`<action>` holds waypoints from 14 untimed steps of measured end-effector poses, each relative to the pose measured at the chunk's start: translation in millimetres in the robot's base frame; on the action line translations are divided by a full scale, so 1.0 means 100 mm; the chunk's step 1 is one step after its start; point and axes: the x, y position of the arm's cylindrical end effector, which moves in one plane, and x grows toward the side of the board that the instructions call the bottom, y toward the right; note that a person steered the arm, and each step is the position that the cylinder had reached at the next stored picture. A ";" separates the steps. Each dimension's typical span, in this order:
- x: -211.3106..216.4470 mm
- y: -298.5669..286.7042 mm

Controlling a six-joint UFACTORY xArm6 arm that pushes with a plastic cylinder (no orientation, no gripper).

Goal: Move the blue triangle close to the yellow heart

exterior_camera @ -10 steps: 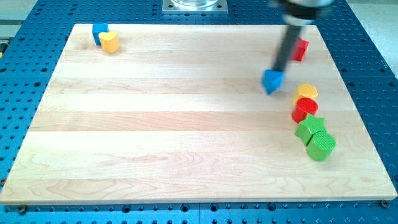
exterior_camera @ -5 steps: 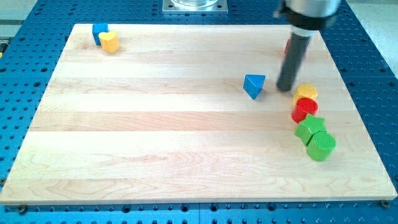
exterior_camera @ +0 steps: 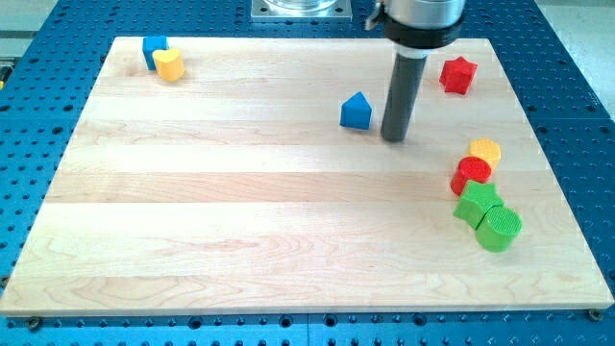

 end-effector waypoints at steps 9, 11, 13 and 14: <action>0.27 -3.40; -0.57 -3.06; -0.69 -3.43; -0.42 -3.46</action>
